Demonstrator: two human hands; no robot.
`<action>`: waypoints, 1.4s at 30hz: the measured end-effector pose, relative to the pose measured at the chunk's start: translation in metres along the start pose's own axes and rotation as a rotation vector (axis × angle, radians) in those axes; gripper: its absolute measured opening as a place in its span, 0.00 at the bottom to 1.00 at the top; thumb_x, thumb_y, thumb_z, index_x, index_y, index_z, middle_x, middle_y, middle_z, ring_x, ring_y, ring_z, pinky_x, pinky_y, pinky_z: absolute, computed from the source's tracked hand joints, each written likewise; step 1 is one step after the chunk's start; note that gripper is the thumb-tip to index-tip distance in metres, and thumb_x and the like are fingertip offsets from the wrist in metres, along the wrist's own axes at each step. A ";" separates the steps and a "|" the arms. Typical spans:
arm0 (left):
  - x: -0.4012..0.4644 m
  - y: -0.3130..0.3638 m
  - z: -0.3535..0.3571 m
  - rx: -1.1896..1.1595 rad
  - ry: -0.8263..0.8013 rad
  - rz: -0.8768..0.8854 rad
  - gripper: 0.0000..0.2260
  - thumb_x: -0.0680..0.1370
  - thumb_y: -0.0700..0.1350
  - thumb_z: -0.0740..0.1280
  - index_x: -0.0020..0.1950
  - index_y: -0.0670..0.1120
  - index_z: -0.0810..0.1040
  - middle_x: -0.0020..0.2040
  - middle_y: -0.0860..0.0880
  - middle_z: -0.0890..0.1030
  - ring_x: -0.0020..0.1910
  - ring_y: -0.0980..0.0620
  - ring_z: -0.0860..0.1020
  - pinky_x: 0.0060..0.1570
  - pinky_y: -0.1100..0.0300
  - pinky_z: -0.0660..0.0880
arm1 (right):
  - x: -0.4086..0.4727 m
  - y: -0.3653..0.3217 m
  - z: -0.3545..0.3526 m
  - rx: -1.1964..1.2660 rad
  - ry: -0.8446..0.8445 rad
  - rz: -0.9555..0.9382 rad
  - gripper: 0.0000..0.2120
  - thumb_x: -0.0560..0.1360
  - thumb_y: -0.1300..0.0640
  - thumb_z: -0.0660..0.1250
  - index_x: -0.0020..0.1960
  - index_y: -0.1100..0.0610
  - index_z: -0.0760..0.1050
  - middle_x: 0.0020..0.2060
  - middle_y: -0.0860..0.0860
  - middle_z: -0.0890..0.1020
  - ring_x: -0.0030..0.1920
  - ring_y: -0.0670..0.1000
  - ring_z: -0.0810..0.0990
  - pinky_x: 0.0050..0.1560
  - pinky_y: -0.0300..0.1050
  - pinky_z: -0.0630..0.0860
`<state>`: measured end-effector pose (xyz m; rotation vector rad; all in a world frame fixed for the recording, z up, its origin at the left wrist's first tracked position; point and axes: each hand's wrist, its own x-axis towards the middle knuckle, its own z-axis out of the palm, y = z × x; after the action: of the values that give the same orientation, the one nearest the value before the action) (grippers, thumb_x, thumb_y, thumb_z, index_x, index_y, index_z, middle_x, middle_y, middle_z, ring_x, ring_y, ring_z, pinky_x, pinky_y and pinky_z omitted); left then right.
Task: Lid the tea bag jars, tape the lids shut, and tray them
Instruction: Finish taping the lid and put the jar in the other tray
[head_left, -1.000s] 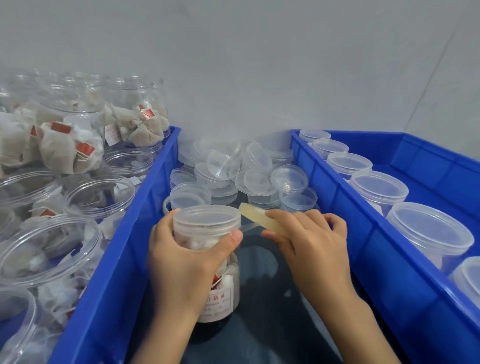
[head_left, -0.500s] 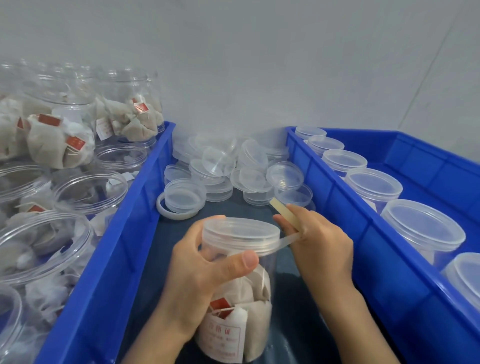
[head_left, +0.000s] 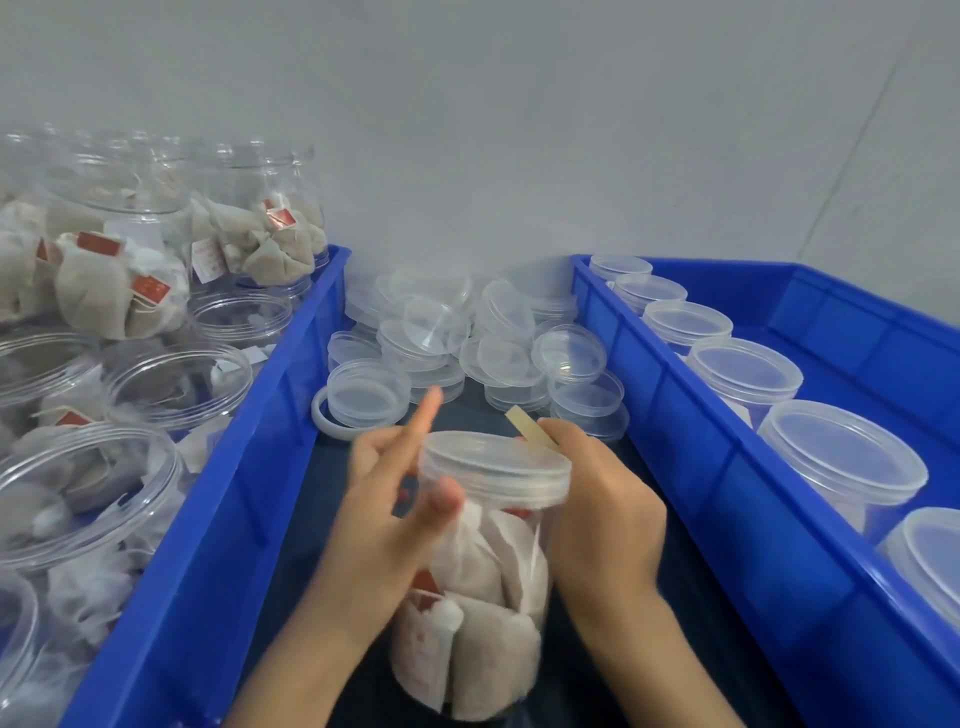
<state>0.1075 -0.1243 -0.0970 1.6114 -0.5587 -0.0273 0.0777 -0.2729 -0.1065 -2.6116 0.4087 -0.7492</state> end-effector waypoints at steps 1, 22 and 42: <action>0.001 -0.001 -0.001 0.053 0.056 0.004 0.47 0.51 0.83 0.55 0.67 0.64 0.61 0.50 0.65 0.74 0.45 0.79 0.71 0.44 0.82 0.64 | 0.002 0.002 0.003 -0.081 0.046 -0.012 0.15 0.78 0.45 0.58 0.64 0.40 0.67 0.51 0.44 0.78 0.51 0.49 0.77 0.47 0.43 0.71; 0.006 -0.008 -0.004 0.112 0.153 0.043 0.28 0.64 0.58 0.69 0.63 0.67 0.69 0.63 0.68 0.73 0.63 0.69 0.69 0.63 0.66 0.66 | -0.013 0.029 -0.041 0.562 -0.750 -0.012 0.40 0.64 0.56 0.67 0.63 0.23 0.56 0.31 0.45 0.79 0.28 0.45 0.75 0.29 0.41 0.72; 0.017 -0.003 0.002 -0.169 0.204 -0.038 0.21 0.62 0.40 0.64 0.54 0.54 0.77 0.53 0.58 0.79 0.53 0.66 0.76 0.50 0.73 0.71 | 0.036 0.025 -0.036 -0.177 -0.176 -0.228 0.49 0.54 0.22 0.46 0.70 0.44 0.57 0.48 0.54 0.82 0.49 0.58 0.79 0.40 0.47 0.70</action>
<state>0.1226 -0.1317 -0.0953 1.4404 -0.3580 0.0593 0.0832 -0.3189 -0.0733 -2.8962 0.1317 -0.5675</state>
